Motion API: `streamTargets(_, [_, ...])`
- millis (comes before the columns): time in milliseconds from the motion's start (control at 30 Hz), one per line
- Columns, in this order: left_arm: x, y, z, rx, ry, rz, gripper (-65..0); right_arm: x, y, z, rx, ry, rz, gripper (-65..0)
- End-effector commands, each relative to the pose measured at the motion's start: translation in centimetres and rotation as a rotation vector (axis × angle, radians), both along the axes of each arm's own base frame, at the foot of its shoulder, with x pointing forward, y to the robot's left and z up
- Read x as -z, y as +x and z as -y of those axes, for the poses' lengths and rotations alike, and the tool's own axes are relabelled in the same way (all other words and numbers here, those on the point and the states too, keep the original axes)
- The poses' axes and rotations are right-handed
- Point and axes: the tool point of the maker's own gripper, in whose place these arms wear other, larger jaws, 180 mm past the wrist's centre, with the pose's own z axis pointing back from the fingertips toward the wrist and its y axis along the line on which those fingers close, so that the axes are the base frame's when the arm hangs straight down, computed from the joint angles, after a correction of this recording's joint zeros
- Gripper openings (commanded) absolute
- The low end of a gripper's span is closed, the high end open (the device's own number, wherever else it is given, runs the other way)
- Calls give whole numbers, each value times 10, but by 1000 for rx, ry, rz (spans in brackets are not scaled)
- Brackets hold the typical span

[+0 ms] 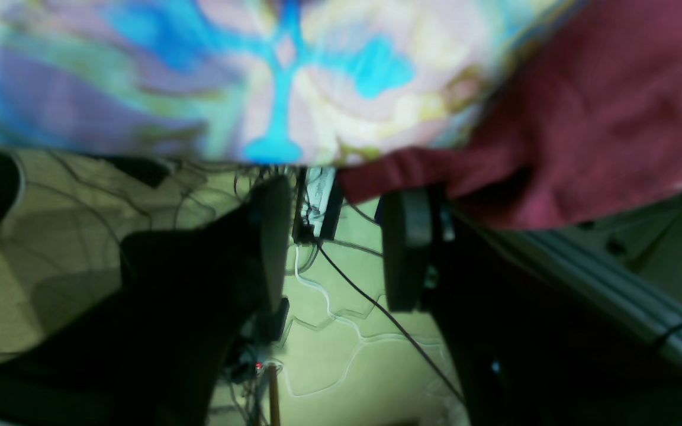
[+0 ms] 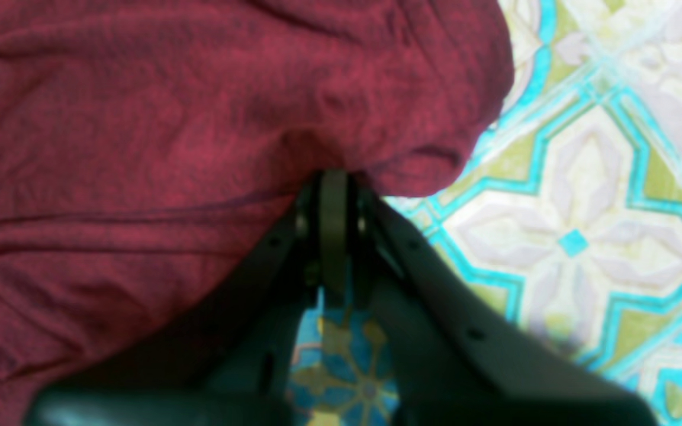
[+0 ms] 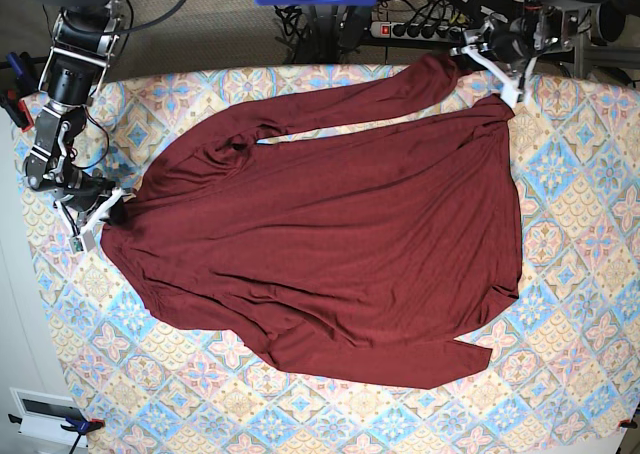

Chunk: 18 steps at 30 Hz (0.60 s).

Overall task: Layout the t-shirt on the table in an organized manner, then fold the t-shirt properly
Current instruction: 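Lift the shirt edge with the left gripper and pull it outward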

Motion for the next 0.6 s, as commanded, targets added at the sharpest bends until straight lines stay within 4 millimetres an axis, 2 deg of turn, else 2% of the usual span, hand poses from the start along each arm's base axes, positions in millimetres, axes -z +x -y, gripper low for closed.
streamTargets(0, [-5, 7, 0, 2, -8, 37, -409, -23, 16, 10, 5, -14, 69, -650])
streamTargets(100, [-5, 8, 6, 13, -24, 38, -480, -23, 15, 10, 5, -14, 67, -650])
streamTargets(233, [-10, 14, 10, 22, -30, 61, -647, -23, 15, 10, 5, -14, 66, -650])
streamTargets(367, [-28, 22, 22, 58, -42, 117, -650, -23, 15, 10, 5, -14, 67, -650])
streamTargets(567, [-55, 20, 35, 111, -48, 175, -650, -23, 15, 9, 5, -13, 67, -650])
